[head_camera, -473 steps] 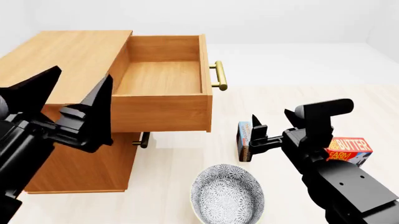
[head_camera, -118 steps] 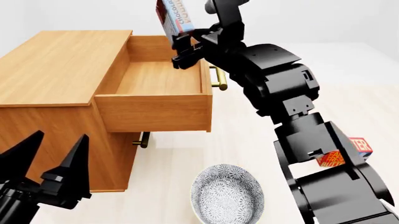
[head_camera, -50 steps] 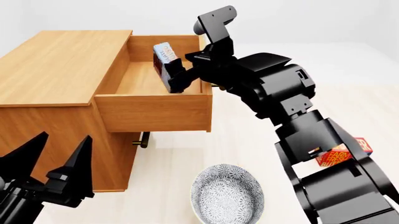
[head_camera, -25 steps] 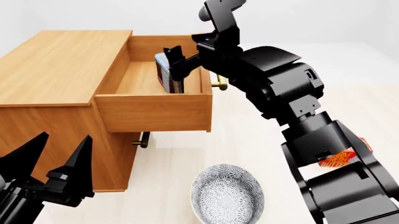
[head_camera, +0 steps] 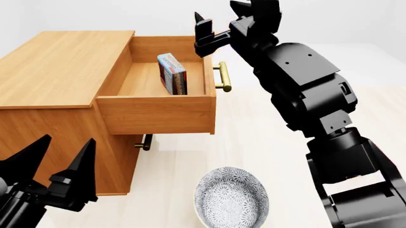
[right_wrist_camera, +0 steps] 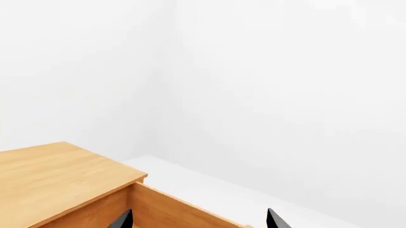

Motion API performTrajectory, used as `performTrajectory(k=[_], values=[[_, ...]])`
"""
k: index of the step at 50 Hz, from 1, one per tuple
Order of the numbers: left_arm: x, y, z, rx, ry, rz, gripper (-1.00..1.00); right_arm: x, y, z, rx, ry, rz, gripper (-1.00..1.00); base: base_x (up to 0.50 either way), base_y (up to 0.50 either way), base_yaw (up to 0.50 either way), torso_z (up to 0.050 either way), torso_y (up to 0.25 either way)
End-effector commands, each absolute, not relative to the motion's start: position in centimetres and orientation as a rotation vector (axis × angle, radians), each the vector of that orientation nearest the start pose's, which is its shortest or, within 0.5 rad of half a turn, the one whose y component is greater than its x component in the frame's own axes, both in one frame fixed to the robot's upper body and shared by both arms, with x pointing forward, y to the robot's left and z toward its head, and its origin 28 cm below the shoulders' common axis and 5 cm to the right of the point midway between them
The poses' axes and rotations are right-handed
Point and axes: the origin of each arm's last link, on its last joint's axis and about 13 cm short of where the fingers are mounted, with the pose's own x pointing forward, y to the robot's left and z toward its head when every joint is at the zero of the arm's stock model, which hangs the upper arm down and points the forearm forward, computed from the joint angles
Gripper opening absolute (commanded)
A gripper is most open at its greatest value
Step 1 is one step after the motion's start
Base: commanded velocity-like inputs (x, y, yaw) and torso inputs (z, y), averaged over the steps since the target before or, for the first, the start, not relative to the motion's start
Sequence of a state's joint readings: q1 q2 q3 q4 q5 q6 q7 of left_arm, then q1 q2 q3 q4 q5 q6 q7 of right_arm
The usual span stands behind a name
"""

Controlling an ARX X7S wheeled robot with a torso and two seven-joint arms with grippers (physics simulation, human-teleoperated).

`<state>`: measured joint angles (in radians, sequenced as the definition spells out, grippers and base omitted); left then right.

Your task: Put the chocolate pudding in the top drawer of the cabinet and close it.

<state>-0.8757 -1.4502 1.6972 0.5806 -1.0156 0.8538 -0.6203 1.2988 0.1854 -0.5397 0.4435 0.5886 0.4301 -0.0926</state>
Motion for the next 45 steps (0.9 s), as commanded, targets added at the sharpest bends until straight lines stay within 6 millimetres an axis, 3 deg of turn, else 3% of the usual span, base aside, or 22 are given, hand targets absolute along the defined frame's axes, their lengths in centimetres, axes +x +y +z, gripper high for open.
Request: performTrajectory(k=[1,17,28,45], values=[[14.7,29.7,16.9,-0.195,-0.163,-0.253,1.00,37.9,-8.2,29.3,-0.107,-0.359,0.345,1.00,0.00,0.00,0.00,0.000,0.000],[14.8,29.5,17.0,-0.194,-0.168,-0.266,1.00,35.1,-11.0,28.4,-0.127,-0.407,0.183,1.00,0.00,0.00,0.00,0.000,0.000],[14.7,29.1,17.1,-0.188,-0.165,-0.285,1.00,33.8,-13.0,26.8,-0.139,-0.411,0.087,1.00,0.00,0.00,0.00,0.000,0.000],[14.9,28.6,17.1,-0.197,-0.169,-0.321,1.00,29.5,-15.2,24.1,-0.239,-0.398,-0.014,1.00,0.00,0.00,0.00,0.000,0.000]])
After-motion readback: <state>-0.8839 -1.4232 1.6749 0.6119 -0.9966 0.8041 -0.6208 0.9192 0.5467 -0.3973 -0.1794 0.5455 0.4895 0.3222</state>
